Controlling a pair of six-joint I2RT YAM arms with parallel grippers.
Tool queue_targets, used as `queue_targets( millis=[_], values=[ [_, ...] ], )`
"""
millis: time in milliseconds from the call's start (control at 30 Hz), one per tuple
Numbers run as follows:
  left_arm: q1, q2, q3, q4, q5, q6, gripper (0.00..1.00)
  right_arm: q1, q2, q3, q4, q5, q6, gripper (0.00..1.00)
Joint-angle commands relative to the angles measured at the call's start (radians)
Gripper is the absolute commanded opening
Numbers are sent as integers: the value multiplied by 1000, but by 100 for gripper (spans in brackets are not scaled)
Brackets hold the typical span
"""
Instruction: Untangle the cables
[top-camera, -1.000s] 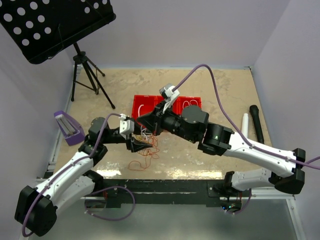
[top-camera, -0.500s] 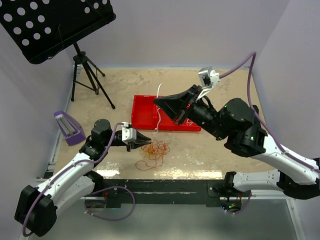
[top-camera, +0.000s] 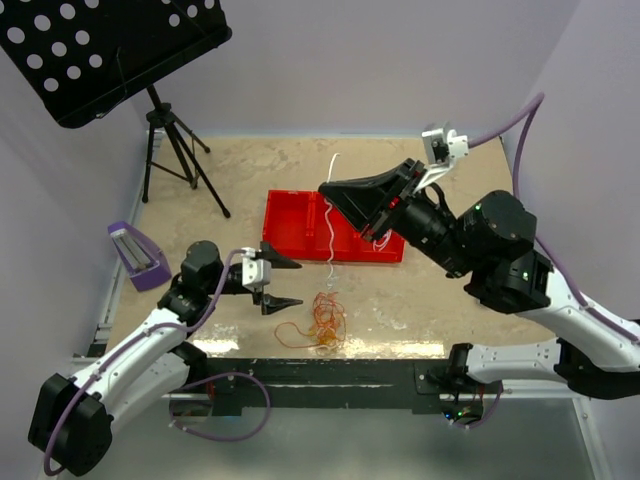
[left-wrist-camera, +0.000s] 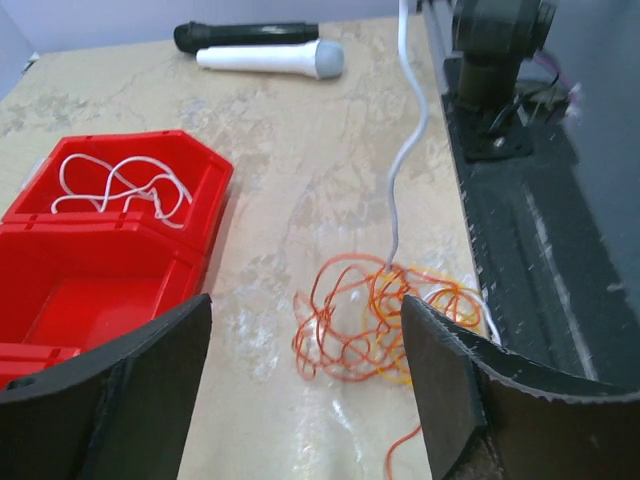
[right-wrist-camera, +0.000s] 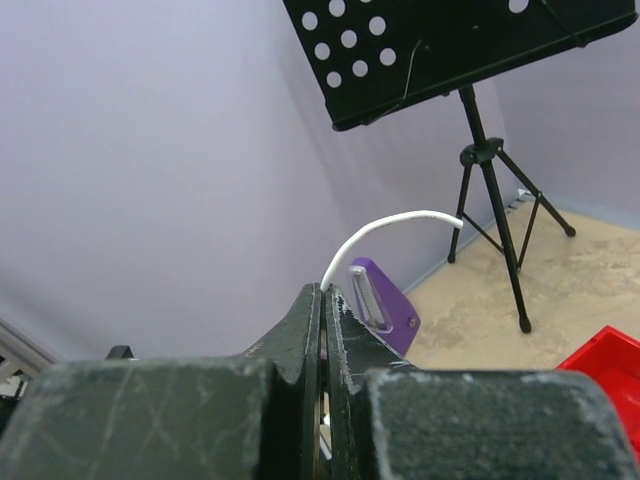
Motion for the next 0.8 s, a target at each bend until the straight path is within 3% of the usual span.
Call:
queue_targets(
  millis=[0, 100, 167, 300, 600, 767],
  values=[
    [-10, -2, 36, 275, 108, -251, 83, -2, 42, 21, 41, -38, -2, 0],
    [-33, 16, 37, 415, 150, -449, 84, -2, 77, 30, 61, -52, -10, 0],
    [-50, 21, 48, 421, 170, -490, 84, -2, 102, 38, 73, -53, -19, 0],
    [-69, 21, 34, 415, 199, -499, 84, -2, 146, 62, 112, -63, -33, 0],
    [-67, 25, 0, 403, 44, -427, 81, -2, 198, 116, 135, -92, -39, 0],
    [-70, 50, -13, 487, -2, -467, 82, -2, 220, 110, 159, -119, -26, 0]
  ],
)
